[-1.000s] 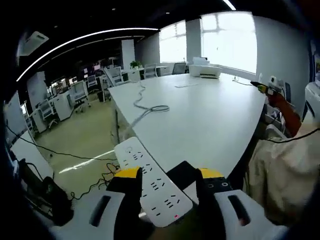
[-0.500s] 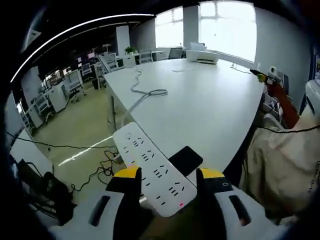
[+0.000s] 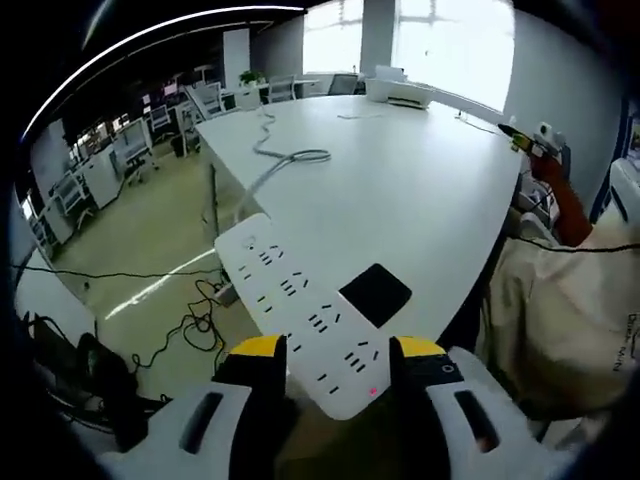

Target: Pick up the power strip scattered on the table, fix it on the side mounting bracket of the table, and press the switch

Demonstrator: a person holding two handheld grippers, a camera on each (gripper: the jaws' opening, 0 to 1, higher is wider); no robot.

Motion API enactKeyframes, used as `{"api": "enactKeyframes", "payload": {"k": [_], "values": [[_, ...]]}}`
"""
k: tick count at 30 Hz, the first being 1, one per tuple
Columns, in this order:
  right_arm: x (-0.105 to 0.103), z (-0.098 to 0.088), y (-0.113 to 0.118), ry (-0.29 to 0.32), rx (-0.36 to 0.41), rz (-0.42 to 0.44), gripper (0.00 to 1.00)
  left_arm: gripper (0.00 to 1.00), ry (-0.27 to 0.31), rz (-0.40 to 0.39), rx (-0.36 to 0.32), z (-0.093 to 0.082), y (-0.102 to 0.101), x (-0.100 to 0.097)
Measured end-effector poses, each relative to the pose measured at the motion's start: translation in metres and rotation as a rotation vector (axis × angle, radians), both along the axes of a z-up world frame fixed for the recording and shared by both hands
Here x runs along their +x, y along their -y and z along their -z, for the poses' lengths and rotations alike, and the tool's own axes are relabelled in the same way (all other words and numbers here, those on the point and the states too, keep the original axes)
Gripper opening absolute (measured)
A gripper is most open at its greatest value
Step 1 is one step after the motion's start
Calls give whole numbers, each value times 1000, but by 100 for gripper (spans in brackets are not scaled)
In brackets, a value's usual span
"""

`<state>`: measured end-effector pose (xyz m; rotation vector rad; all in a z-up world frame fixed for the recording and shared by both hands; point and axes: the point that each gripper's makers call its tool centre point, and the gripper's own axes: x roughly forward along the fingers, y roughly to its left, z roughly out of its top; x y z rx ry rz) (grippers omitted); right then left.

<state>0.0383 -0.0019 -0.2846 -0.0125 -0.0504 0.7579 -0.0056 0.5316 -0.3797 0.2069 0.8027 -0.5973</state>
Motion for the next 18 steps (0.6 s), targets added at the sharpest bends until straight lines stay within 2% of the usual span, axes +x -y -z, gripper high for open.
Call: {"api": "enactKeyframes", "payload": {"k": [18], "values": [[0, 0, 3, 0, 6, 5, 37, 45, -70, 57, 56, 12, 2, 2]]}}
